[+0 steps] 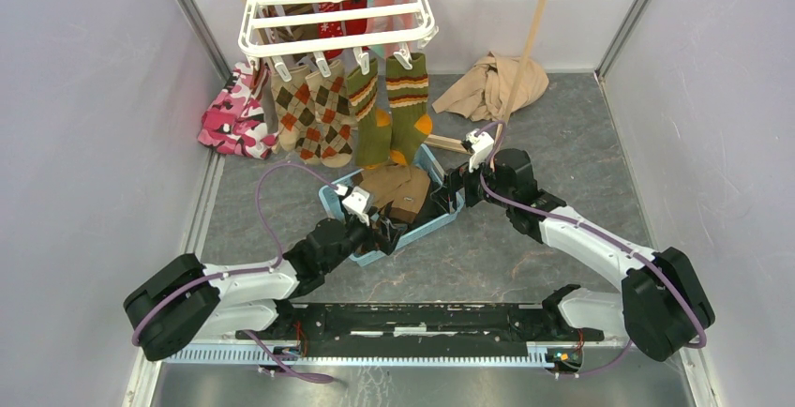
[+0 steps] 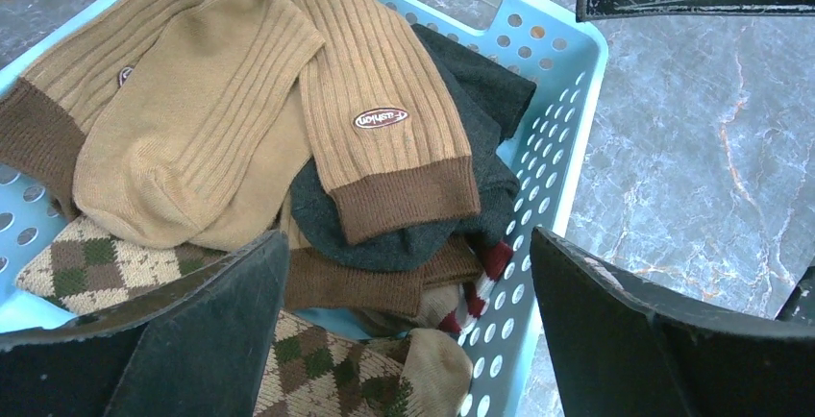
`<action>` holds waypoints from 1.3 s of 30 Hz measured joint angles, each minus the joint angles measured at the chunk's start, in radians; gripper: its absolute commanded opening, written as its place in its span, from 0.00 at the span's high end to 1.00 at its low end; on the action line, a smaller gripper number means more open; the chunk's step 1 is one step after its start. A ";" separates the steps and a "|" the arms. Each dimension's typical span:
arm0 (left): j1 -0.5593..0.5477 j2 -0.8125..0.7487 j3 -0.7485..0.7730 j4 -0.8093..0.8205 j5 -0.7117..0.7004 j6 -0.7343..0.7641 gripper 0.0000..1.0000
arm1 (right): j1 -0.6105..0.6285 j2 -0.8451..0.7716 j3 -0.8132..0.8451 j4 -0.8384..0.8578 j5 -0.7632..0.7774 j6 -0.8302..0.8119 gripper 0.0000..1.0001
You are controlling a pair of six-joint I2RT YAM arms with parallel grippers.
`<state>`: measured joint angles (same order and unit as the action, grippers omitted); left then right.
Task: Clip the socks to the hanger
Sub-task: Reset both arms
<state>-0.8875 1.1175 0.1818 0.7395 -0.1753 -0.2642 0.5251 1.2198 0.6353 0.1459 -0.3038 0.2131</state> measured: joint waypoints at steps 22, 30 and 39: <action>0.000 -0.006 -0.013 0.074 0.048 0.011 0.00 | -0.002 -0.063 0.000 0.004 -0.003 -0.009 0.02; 0.000 -0.006 -0.013 0.081 0.051 0.012 0.00 | -0.002 -0.065 0.000 0.004 -0.006 -0.009 0.02; 0.000 -0.006 -0.013 0.087 0.056 0.026 0.00 | -0.002 -0.065 0.000 0.010 -0.010 -0.009 0.02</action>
<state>-0.8875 1.1118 0.1684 0.8265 -0.1192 -0.2382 0.5232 1.1545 0.6353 0.1558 -0.3138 0.2039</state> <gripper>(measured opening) 0.994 0.982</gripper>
